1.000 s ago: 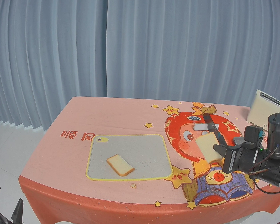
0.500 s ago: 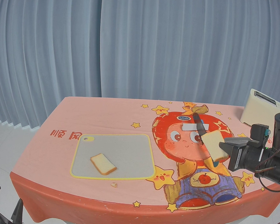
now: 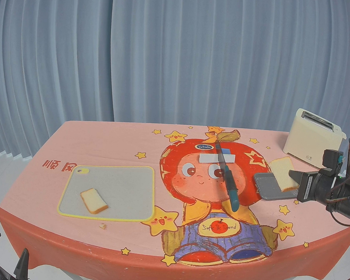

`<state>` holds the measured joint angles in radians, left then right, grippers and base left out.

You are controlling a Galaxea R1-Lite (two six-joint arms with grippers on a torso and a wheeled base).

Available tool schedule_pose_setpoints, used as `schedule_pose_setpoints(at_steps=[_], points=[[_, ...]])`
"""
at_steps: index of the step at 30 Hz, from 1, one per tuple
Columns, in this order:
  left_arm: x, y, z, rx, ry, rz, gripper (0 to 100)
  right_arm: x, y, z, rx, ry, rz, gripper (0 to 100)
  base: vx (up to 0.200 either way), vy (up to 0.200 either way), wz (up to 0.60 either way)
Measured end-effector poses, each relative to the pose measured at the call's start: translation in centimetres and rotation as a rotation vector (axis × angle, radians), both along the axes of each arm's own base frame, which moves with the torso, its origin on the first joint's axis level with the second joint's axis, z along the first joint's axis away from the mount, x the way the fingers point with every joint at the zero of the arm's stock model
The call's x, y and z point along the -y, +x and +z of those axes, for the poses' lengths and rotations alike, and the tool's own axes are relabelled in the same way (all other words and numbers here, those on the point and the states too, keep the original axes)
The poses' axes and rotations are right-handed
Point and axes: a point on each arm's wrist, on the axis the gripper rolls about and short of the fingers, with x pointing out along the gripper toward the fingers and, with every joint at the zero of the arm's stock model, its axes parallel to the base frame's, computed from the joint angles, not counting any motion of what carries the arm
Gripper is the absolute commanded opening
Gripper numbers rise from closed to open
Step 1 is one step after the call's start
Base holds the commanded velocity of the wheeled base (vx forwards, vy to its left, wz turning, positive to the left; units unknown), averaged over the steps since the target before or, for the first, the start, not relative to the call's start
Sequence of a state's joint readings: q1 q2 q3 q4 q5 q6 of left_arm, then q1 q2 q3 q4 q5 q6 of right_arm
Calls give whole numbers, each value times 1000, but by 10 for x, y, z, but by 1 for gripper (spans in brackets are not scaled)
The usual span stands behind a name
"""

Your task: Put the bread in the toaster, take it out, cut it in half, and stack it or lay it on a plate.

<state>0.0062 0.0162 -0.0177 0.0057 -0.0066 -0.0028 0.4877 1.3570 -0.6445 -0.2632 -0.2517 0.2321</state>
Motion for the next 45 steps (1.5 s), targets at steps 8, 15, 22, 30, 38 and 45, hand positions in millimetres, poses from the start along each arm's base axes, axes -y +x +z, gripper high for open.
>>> schedule_pose_setpoints(at_steps=[8,15,22,30,38,45], points=[[0,0,0,1,5,-3,100,21,18,-8,-35,-23,-52,0,0,0,0],[0,0,0,1,6,-4,100,27,34,-23,-95,-46,-94,0,0,0,0],[0,0,0,2,6,-4,100,28,52,-43,-166,-68,-116,0,0,0,0],[0,0,0,2,6,-3,100,26,77,-59,-112,-47,-137,0,0,0,0],[0,0,0,2,6,-3,100,28,89,-81,-159,-62,-154,0,0,0,0],[0,0,0,2,6,-3,100,28,92,-90,-183,-70,-156,0,0,0,0]])
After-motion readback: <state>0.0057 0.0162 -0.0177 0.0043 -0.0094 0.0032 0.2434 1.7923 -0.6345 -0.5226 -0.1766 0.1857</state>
